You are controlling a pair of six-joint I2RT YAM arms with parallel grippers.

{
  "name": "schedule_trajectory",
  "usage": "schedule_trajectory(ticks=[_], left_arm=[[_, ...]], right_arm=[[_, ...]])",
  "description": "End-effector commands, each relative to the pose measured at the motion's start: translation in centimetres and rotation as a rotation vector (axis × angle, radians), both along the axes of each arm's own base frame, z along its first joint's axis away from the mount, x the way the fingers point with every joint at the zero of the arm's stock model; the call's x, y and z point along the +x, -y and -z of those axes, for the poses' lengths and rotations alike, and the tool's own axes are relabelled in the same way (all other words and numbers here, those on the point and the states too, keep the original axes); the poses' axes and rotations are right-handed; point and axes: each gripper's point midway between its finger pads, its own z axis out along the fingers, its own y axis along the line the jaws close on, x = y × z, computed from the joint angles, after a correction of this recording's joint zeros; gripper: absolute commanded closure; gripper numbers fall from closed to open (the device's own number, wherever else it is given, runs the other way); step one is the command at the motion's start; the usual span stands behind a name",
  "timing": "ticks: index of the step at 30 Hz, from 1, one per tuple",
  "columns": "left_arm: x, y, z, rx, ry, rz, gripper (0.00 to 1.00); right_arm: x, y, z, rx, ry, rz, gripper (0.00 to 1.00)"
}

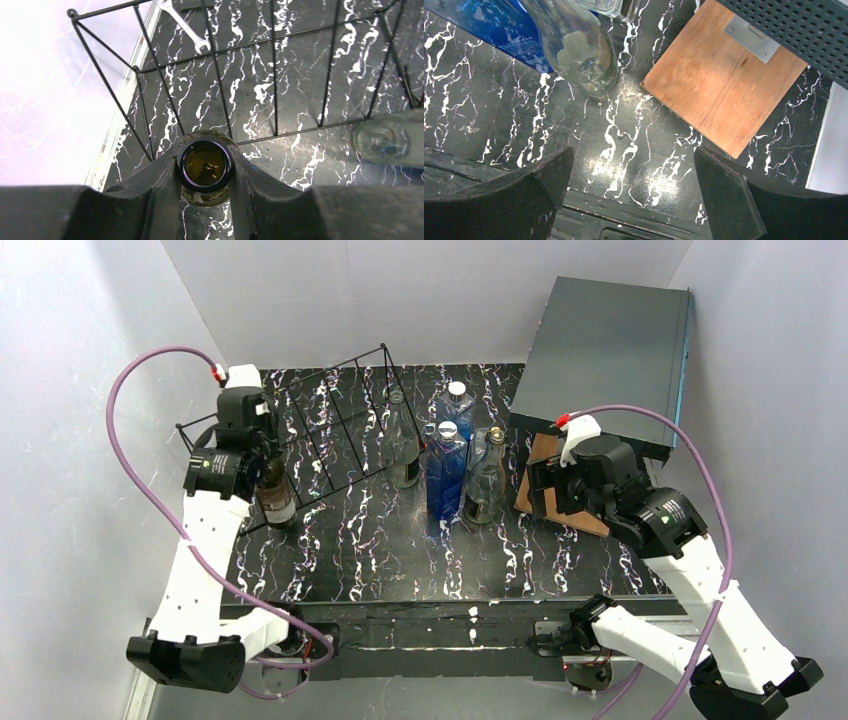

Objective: Put the wine bottle on the wine rack

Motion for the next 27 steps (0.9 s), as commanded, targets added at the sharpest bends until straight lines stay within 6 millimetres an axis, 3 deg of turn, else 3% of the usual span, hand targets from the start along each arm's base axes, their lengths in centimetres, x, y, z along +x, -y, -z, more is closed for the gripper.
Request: schedule_trajectory(ticks=[1, 10, 15, 27], left_arm=[[2.0, -1.7, -2.6, -0.043, 0.087, -0.045, 1.00], [3.9, -4.5, -0.2, -0.125, 0.042, -0.153, 1.00], [4.7, -4.9, -0.2, -0.174, 0.045, -0.174, 1.00], [5.9, -5.0, 3.2, -0.211, -0.086, -0.208, 1.00]], right_arm=[[-0.2, -0.7, -1.3, 0.058, -0.007, 0.006, 0.00], [-0.8, -1.6, -1.9, 0.183, 0.007, 0.020, 0.00], [-0.7, -1.3, -1.8, 0.148, 0.017, 0.009, 0.00], [-0.4, -0.5, -1.5, 0.101, 0.066, 0.004, 0.00]])
